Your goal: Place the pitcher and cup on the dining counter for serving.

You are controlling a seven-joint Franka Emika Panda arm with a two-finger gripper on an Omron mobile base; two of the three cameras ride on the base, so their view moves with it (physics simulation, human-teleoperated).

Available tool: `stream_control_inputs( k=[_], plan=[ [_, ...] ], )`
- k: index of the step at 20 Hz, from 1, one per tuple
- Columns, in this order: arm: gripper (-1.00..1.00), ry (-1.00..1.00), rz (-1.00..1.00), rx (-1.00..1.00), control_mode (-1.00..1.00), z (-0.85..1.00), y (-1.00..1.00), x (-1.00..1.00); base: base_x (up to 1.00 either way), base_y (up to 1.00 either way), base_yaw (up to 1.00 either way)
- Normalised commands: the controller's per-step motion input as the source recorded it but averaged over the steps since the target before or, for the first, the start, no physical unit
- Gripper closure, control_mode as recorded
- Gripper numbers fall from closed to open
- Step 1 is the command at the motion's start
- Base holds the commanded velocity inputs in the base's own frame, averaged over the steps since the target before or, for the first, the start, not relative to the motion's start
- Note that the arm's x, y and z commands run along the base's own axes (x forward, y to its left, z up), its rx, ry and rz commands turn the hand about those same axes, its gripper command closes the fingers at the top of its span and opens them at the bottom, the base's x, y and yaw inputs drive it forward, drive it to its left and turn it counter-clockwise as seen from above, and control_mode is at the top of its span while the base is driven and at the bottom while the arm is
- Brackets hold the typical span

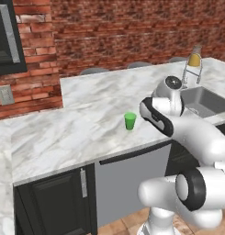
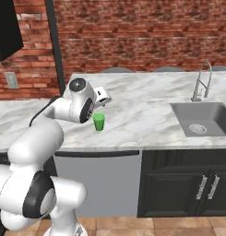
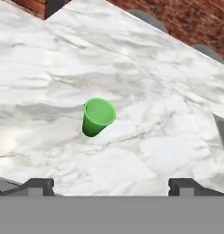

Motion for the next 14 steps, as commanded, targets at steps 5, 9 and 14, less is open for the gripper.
stream_control_inputs(
  k=[5, 9, 14],
  plan=[
    [-1.00, 0.05, -0.36, 0.01, -1.00, -0.26, 0.07, 0.41, 0.00, 0.00, 0.00],
    [-1.00, 0.11, -0.32, 0.07, -1.00, -0.26, 0.07, 0.38, 0.00, 0.00, 0.00],
    [-1.00, 0.19, -0.16, 0.15, -1.00, -0.12, 0.00, 0.30, 0.00, 0.00, 0.00]
  ],
)
